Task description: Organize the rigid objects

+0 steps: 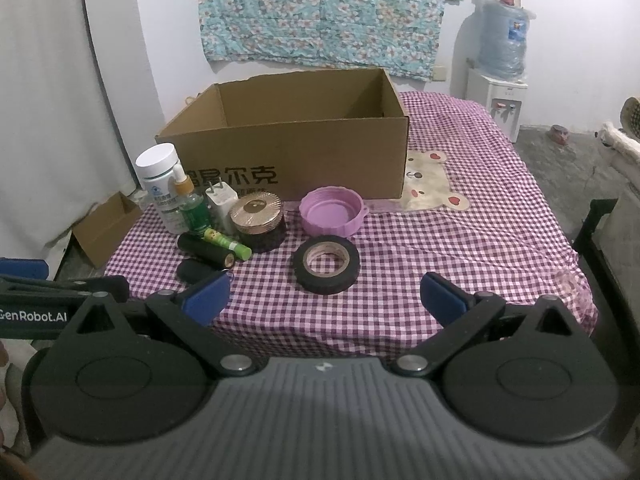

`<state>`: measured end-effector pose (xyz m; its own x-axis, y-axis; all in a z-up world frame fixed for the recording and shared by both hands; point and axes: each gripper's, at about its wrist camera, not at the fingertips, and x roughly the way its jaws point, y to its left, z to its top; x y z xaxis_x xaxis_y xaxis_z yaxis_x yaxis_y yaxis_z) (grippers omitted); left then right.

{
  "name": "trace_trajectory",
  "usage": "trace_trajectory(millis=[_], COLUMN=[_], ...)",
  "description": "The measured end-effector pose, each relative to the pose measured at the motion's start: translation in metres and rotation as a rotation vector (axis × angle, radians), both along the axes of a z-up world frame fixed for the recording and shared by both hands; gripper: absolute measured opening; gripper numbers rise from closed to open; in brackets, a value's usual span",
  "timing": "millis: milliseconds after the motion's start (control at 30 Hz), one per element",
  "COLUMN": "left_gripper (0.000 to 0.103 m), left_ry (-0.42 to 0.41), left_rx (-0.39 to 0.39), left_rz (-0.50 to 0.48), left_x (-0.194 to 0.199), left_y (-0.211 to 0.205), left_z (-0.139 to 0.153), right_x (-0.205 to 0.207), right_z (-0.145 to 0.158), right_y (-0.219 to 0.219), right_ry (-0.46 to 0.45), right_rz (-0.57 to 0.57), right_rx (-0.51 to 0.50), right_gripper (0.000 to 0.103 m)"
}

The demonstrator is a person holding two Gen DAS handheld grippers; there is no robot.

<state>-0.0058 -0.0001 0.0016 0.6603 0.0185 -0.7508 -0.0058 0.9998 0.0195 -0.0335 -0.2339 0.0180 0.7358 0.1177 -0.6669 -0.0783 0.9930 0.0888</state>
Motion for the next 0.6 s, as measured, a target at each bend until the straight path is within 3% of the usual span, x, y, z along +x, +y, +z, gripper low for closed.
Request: trace_trajectory(millis=[600], left_gripper=[0.103], left_ry=[0.006], left_rx=[-0.006], left_rz=[-0.003], left_x=[0.0014], left_y=[0.0024], left_z=[-0.0020], right_x=[0.0016], right_z=[-0.0005], right_y=[0.0010], right_ry=[-0.002], right_rz=[0.000], right_rx=[-0.003], right_gripper=[0.102])
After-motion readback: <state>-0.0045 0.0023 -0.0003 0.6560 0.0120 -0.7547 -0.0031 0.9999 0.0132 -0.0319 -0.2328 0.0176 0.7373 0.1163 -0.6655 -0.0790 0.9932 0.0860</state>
